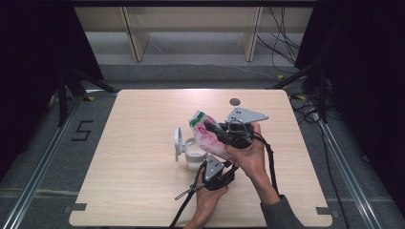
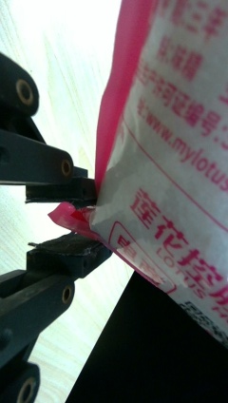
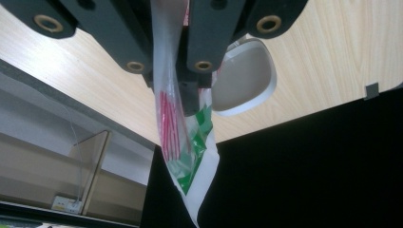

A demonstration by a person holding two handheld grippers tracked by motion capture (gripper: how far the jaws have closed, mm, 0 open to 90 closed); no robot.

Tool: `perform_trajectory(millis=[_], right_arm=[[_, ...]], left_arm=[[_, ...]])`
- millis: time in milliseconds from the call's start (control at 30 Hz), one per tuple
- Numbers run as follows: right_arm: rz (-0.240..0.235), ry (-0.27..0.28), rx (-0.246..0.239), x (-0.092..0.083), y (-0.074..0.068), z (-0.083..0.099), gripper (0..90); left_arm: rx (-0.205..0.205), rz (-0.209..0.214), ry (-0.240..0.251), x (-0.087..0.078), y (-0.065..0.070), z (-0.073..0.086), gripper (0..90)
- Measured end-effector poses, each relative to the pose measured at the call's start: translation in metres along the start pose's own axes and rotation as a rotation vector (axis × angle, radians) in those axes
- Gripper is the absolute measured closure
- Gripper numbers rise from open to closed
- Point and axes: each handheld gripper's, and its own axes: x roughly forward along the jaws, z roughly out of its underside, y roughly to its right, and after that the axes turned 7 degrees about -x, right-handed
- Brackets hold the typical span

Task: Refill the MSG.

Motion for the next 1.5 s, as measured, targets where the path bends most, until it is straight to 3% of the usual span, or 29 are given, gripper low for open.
perform_trajectory(millis=[33,67,100,167,300,333,367,400,433,467,567,600,733,767,933,1000,1133,1200,1233,1300,1333,1367,1500], right_arm=[[0.020,0.016,-0.006,-0.002,0.001,0.000,90.0],[0.008,0.013,-0.005,-0.004,0.001,0.000,90.0],[-0.010,0.015,0.006,-0.005,0.001,0.001,90.0],[0.000,0.021,0.000,-0.009,0.003,0.001,90.0],[-0.002,0.026,0.035,-0.017,0.003,0.003,90.0],[0.006,0.035,0.009,-0.019,0.006,0.004,90.0],[0.010,0.041,0.039,-0.020,0.005,0.005,90.0],[0.007,0.048,0.015,-0.021,0.008,0.005,90.0],[-0.002,0.042,0.038,-0.022,0.008,0.006,90.0],[0.010,0.060,0.025,-0.023,0.009,0.006,90.0],[0.000,0.054,0.053,-0.027,0.009,0.007,90.0],[-0.008,0.066,0.036,-0.028,0.011,0.008,90.0],[0.005,0.062,0.050,-0.032,0.011,0.010,90.0],[-0.010,0.066,0.058,-0.032,0.012,0.011,90.0],[-0.010,0.076,0.092,-0.038,0.014,0.016,90.0],[-0.016,0.091,0.083,-0.040,0.018,0.017,90.0],[-0.027,0.104,0.110,-0.044,0.018,0.020,90.0],[-0.021,0.098,0.123,-0.047,0.019,0.022,90.0],[-0.021,0.113,0.102,-0.046,0.022,0.024,90.0],[-0.015,0.100,0.131,-0.048,0.020,0.027,90.0],[-0.023,0.109,0.119,-0.048,0.022,0.028,90.0],[-0.025,0.105,0.128,-0.050,0.021,0.029,90.0],[-0.020,0.115,0.137,-0.053,0.024,0.034,90.0]], left_arm=[[0.016,-0.001,-0.010,-0.001,-0.001,0.000,72.1],[0.025,-0.006,-0.017,-0.001,-0.001,0.000,72.1],[0.024,-0.009,-0.021,-0.002,-0.002,0.000,72.1],[0.009,-0.007,-0.009,-0.003,-0.001,0.001,71.9],[0.023,-0.013,-0.026,-0.006,-0.002,0.002,71.6],[0.021,-0.015,-0.025,-0.007,-0.002,0.002,71.6],[0.026,-0.018,-0.021,-0.007,-0.003,0.003,71.5],[0.026,-0.019,-0.021,-0.007,-0.003,0.003,71.4],[0.031,-0.018,-0.026,-0.007,-0.003,0.003,71.3],[0.029,-0.016,-0.024,-0.007,-0.003,0.003,71.2],[0.034,-0.007,-0.016,-0.008,-0.003,0.003,70.7],[0.032,-0.005,-0.019,-0.008,-0.003,0.003,70.3],[0.035,-0.003,-0.028,-0.010,-0.003,0.005,68.8],[0.041,-0.001,-0.034,-0.010,-0.004,0.005,68.6],[0.051,-0.012,-0.035,-0.012,-0.004,0.006,64.3],[0.049,-0.008,-0.036,-0.014,-0.005,0.006,62.6],[0.061,-0.044,-0.040,-0.020,-0.004,0.004,55.4],[0.054,-0.043,-0.042,-0.023,-0.004,0.004,52.5],[0.054,-0.051,-0.042,-0.024,-0.003,0.003,51.6],[0.043,-0.039,-0.014,-0.028,-0.001,0.003,49.8],[0.043,-0.030,-0.002,-0.029,-0.002,0.003,49.8],[0.060,-0.043,-0.018,-0.033,-0.002,0.001,49.8],[0.081,-0.025,-0.031,-0.043,-0.003,-0.002,47.6]])
